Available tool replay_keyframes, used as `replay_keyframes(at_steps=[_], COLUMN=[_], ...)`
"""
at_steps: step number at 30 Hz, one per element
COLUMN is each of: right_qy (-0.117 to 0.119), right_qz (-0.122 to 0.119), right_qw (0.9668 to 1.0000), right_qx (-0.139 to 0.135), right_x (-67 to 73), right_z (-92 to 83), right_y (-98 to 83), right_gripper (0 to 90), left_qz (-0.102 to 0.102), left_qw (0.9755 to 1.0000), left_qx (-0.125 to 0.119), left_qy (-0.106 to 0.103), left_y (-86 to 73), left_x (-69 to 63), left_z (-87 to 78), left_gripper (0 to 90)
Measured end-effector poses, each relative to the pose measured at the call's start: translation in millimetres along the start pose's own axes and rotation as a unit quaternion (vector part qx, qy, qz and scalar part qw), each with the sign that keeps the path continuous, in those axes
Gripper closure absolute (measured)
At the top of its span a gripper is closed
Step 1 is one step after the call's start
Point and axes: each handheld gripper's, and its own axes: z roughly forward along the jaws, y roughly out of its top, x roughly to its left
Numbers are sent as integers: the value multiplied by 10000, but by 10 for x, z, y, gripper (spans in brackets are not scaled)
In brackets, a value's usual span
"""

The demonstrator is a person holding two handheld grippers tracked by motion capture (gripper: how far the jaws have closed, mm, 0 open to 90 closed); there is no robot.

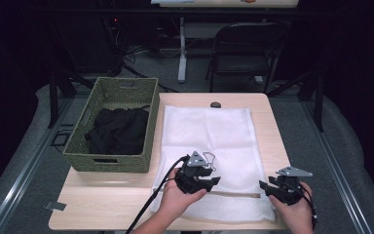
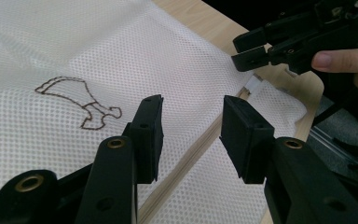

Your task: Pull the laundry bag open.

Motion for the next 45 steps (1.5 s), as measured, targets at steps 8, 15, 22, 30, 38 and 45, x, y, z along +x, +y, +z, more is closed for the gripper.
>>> replay_keyframes(at_steps=[8, 15, 22, 30, 38, 45], right_qy=[46, 36, 26, 2, 51, 53], right_qz=[160, 136, 80, -55, -93, -117], right_qw=[9997, 9994, 9993, 9992, 9991, 9991], right_qx=[177, 304, 358, 391, 400, 403], right_x=[-23, -22, -8, 24, 57, 56], right_z=[49, 87, 103, 108, 121, 115], right_y=[-51, -64, -67, -61, -52, -38], right_gripper=[546, 581, 609, 702, 837, 861], left_qz=[48, 89, 134, 163, 180, 202], left_qw=[9999, 9999, 9997, 9997, 9996, 9994], left_qx=[64, 95, 165, 178, 197, 240], left_qy=[-127, -106, -88, -86, -118, -126], left_y=[27, 13, 4, 6, 18, 19], left_x=[-71, -79, -105, -110, -112, -116], left_z=[116, 176, 226, 246, 270, 301], left_gripper=[574, 563, 544, 530, 557, 566])
